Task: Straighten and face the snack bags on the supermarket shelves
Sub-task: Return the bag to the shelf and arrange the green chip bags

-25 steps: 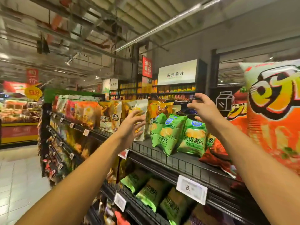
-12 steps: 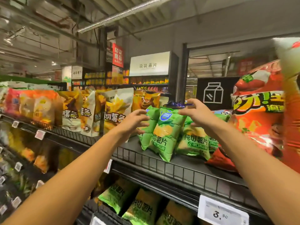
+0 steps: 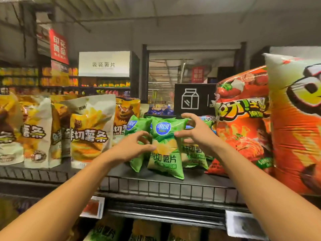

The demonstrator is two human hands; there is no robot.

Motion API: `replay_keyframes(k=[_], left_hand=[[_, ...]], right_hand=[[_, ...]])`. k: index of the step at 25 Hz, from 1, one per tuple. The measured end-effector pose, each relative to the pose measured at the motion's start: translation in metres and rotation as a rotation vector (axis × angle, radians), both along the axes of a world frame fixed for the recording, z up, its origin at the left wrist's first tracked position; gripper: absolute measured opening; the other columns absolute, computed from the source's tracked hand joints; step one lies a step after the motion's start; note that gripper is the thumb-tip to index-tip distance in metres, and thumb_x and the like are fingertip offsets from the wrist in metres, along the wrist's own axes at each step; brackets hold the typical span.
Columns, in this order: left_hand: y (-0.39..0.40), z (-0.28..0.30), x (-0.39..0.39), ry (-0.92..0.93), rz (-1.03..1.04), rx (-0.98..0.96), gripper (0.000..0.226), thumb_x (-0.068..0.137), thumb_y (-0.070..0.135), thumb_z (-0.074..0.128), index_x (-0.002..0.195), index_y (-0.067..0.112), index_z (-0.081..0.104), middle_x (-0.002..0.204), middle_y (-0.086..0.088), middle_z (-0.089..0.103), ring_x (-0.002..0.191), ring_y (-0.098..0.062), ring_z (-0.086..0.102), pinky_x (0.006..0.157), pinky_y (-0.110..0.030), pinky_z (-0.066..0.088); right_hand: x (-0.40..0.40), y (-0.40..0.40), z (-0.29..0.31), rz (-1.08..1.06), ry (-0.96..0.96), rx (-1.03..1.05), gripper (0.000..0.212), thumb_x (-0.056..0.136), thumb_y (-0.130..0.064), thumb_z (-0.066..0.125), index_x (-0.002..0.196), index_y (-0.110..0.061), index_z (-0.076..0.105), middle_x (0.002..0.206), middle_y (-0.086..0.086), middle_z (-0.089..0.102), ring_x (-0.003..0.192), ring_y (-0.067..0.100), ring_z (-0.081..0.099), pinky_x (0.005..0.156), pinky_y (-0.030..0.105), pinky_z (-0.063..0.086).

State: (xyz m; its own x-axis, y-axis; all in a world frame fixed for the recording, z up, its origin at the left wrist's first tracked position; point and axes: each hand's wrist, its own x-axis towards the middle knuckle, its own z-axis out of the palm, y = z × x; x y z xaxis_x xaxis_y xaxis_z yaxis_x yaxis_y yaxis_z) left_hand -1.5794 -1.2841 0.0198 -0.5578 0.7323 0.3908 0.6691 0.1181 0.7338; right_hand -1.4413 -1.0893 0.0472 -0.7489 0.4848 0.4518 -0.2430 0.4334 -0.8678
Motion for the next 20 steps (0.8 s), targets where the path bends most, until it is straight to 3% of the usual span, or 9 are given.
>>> replay_keyframes(k=[3,6,9,13,18,20], left_hand=[[0.004,-0.009,-0.012,-0.046,-0.110,-0.053,0.068,0.078,0.043,0.077,0.137,0.030,0.046,0.127,0.007,0.057,0.111,-0.013,0.060,0.073,-0.022,0.056],[0.011,-0.017,-0.017,-0.165,-0.224,-0.028,0.104,0.064,0.049,0.080,0.151,0.022,0.030,0.124,0.009,0.050,0.104,-0.002,0.059,0.067,-0.017,0.055],[0.013,-0.018,-0.019,-0.171,-0.244,0.035,0.107,0.057,0.056,0.085,0.146,0.021,0.038,0.126,0.004,0.057,0.105,-0.008,0.063,0.067,-0.025,0.059],[0.013,-0.021,-0.018,-0.108,-0.153,0.078,0.101,0.063,0.048,0.085,0.147,0.020,0.036,0.115,0.008,0.055,0.105,-0.015,0.062,0.070,-0.037,0.063],[0.017,-0.025,-0.023,-0.090,-0.099,0.006,0.102,0.070,0.046,0.082,0.152,0.018,0.029,0.126,-0.001,0.053,0.107,-0.017,0.062,0.071,-0.039,0.063],[0.019,-0.025,-0.023,-0.076,-0.079,0.000,0.103,0.070,0.049,0.080,0.153,0.018,0.027,0.129,-0.004,0.055,0.107,-0.017,0.062,0.073,-0.041,0.062]], right_hand=[[0.006,-0.009,0.000,0.013,0.029,-0.032,0.066,0.072,-0.003,0.085,0.118,-0.041,0.057,0.139,0.002,0.050,0.122,0.018,0.058,0.087,0.040,0.055],[0.009,-0.014,-0.004,0.059,0.074,-0.091,0.064,0.074,0.003,0.081,0.118,-0.037,0.059,0.136,0.004,0.058,0.125,0.021,0.060,0.086,0.038,0.057],[0.011,-0.014,-0.009,0.046,0.127,-0.156,0.061,0.080,0.002,0.077,0.127,-0.029,0.054,0.126,0.001,0.067,0.117,0.020,0.066,0.091,0.040,0.057],[0.008,-0.018,-0.021,-0.046,-0.010,-0.065,0.056,0.092,-0.022,0.071,0.142,-0.023,0.046,0.133,0.003,0.063,0.113,0.014,0.066,0.091,0.042,0.058],[-0.002,-0.014,-0.030,-0.056,-0.086,-0.057,0.057,0.097,-0.027,0.064,0.148,-0.016,0.040,0.133,0.007,0.063,0.113,0.018,0.066,0.091,0.045,0.059],[-0.004,-0.012,-0.029,-0.053,-0.096,-0.055,0.058,0.098,-0.027,0.064,0.149,-0.017,0.039,0.133,0.006,0.063,0.112,0.017,0.066,0.082,0.037,0.062]])
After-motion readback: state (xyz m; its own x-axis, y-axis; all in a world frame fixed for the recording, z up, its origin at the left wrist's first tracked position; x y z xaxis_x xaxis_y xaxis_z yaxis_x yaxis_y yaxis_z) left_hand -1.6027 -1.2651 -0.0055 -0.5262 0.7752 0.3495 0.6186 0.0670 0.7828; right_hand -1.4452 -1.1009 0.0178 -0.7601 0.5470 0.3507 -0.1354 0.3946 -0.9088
